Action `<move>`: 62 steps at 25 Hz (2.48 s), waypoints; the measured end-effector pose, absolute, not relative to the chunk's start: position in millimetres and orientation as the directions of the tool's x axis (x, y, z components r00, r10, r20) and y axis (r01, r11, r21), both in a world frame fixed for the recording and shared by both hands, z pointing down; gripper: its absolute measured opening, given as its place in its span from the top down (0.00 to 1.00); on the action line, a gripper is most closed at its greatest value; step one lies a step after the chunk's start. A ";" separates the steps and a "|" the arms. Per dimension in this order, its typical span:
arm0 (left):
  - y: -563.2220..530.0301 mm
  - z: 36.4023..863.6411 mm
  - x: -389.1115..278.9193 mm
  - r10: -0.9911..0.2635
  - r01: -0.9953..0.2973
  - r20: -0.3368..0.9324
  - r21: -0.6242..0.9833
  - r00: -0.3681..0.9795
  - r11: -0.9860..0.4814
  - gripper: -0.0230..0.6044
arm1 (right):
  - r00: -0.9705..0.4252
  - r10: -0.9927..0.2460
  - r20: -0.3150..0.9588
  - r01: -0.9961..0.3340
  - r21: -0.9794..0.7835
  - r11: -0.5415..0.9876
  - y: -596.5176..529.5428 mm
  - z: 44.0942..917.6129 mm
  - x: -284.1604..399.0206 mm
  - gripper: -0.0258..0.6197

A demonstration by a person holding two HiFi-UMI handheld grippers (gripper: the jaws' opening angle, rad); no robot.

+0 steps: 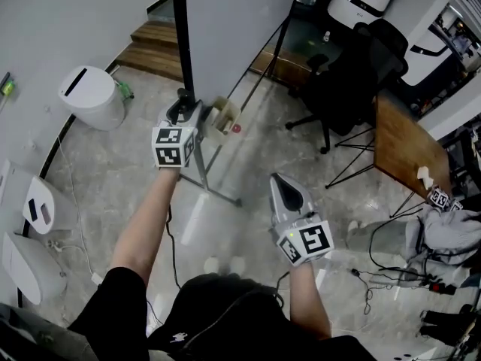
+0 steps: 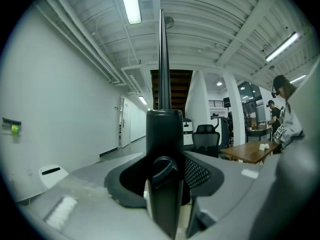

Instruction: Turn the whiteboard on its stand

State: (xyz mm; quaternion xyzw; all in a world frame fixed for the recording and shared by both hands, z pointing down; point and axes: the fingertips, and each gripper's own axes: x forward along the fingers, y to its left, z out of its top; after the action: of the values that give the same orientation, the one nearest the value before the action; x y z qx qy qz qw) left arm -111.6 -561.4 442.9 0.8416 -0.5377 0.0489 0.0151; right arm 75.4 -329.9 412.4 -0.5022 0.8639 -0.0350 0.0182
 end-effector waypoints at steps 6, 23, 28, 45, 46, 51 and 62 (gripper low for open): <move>-559.4 442.8 -111.8 -0.904 -0.908 0.104 -0.012 0.415 -0.418 0.65 | -0.481 -0.876 -0.002 -0.874 -0.078 0.480 -322.7 409.5 77.0 0.95; -517.3 444.3 -127.0 -0.915 -0.921 0.112 0.005 0.387 -0.389 0.66 | -0.460 -0.888 -0.011 -0.884 -0.080 0.460 -295.2 408.6 81.9 0.95; -497.1 443.7 -132.6 -0.919 -0.925 0.111 0.006 0.378 -0.379 0.66 | -0.468 -0.883 -0.012 -0.880 -0.079 0.468 -289.3 407.4 78.3 0.95; -406.7 445.6 -163.9 -0.924 -0.930 0.116 -0.004 0.364 -0.367 0.66 | -0.503 -0.864 -0.031 -0.860 -0.077 0.504 -262.0 405.5 67.5 0.95; -402.2 445.7 -165.2 -0.923 -0.929 0.118 -0.005 0.366 -0.369 0.66 | -0.505 -0.862 -0.032 -0.859 -0.077 0.506 -260.1 405.1 66.9 0.95; -387.7 446.2 -171.2 -0.923 -0.929 0.125 -0.008 0.365 -0.369 0.66 | -0.522 -0.852 -0.045 -0.849 -0.073 0.524 -252.9 401.2 60.1 0.95; -379.6 446.6 -172.5 -0.929 -0.934 0.113 -0.027 0.352 -0.357 0.65 | -0.529 -0.847 -0.055 -0.844 -0.066 0.532 -237.8 400.0 68.2 0.95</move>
State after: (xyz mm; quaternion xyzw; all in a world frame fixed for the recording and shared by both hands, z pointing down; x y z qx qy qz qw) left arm -172.5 -379.6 446.6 0.8220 -0.5666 0.0542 0.0212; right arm 68.2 -237.8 400.0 -0.4835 0.8743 -0.0157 0.0403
